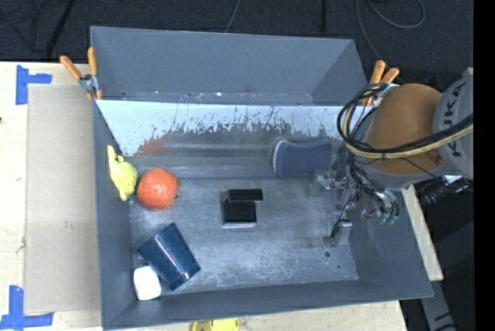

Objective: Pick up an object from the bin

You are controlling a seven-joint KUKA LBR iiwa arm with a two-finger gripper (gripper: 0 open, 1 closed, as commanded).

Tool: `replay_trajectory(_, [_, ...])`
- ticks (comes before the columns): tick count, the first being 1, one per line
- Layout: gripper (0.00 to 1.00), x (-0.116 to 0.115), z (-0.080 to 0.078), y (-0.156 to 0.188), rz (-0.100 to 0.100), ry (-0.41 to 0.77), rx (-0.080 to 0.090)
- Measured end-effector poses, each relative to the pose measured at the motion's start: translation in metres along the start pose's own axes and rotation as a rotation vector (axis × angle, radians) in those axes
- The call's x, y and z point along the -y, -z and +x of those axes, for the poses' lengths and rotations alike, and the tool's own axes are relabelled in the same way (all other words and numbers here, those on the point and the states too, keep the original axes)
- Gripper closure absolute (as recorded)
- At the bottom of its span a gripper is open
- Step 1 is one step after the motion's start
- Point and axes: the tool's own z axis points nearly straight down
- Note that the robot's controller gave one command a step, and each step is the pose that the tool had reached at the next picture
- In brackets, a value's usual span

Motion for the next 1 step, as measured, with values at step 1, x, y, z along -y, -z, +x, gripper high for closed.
replay_trajectory(1, [0.0,-0.0373,-0.0169,-0.0352,0.0,-0.092,-0.007])
